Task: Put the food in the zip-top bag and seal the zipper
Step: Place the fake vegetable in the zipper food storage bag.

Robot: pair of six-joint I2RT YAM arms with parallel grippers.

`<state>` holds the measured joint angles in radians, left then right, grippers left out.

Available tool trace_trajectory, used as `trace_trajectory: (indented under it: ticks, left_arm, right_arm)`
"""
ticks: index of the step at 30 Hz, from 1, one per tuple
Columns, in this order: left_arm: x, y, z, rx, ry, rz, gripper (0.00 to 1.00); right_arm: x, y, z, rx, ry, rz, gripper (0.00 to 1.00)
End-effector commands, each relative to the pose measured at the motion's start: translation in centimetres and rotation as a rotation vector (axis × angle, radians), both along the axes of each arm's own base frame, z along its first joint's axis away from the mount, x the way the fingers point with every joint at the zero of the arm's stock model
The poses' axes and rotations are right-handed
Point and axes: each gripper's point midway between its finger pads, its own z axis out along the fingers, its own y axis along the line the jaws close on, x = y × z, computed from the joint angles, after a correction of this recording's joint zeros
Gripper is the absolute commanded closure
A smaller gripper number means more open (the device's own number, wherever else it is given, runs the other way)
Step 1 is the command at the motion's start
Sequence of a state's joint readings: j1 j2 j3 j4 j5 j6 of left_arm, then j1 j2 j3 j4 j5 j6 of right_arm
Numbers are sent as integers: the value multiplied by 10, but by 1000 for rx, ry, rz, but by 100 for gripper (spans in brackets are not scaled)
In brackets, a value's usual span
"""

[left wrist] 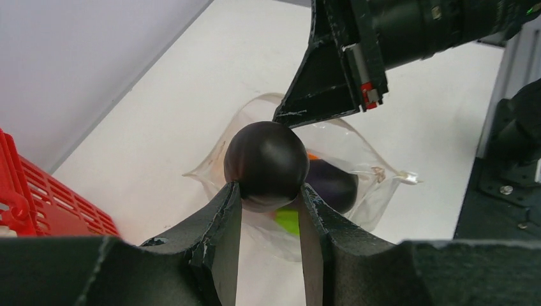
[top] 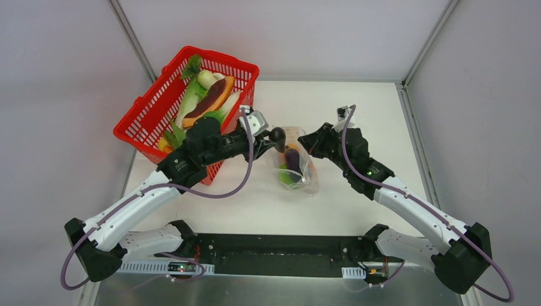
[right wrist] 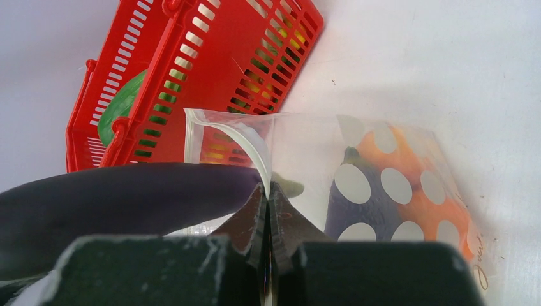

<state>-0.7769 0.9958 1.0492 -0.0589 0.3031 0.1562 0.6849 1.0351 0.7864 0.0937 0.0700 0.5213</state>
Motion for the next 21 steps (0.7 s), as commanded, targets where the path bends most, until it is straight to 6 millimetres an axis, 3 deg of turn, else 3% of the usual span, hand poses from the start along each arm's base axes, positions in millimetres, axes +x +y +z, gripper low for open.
trace_trajectory:
  ticks: [1,12,17,21]
  left_arm:
    - [18,-3,-8,107,-99,63,100]
    - [33,-33,-42,269,-162,42,100]
    - [32,-36,-68,372,-166,0,100]
    - [24,-34,-92,456,-133,-58,89]
  right_arm:
    - [2,0,29,68,-65,-8,100]
    - [1,0,30,72,-65,-3,100]
    - [1,-2,31,67,-73,-8,100]
    - [1,-3,32,63,-75,-9,100]
